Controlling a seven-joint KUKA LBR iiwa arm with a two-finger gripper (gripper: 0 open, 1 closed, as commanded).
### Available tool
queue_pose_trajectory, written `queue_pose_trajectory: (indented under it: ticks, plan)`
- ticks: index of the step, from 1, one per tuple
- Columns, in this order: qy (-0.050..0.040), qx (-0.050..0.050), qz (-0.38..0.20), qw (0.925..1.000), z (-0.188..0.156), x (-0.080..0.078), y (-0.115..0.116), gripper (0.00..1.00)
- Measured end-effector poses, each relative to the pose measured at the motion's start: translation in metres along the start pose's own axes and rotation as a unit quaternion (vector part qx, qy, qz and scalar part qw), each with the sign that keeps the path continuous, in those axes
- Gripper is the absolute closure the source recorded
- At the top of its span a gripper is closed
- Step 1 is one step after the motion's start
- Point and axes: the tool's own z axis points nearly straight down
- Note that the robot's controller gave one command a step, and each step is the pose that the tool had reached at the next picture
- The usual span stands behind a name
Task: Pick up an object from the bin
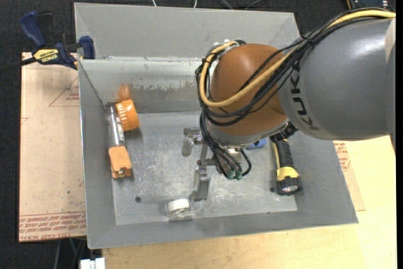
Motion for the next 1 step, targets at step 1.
queue_pose_trajectory:
  ticks: [1]
  plan:
    - [-0.0038,-0.001,0.002,1.0000,-0.0045,-0.0016,-0.0010,0.00]
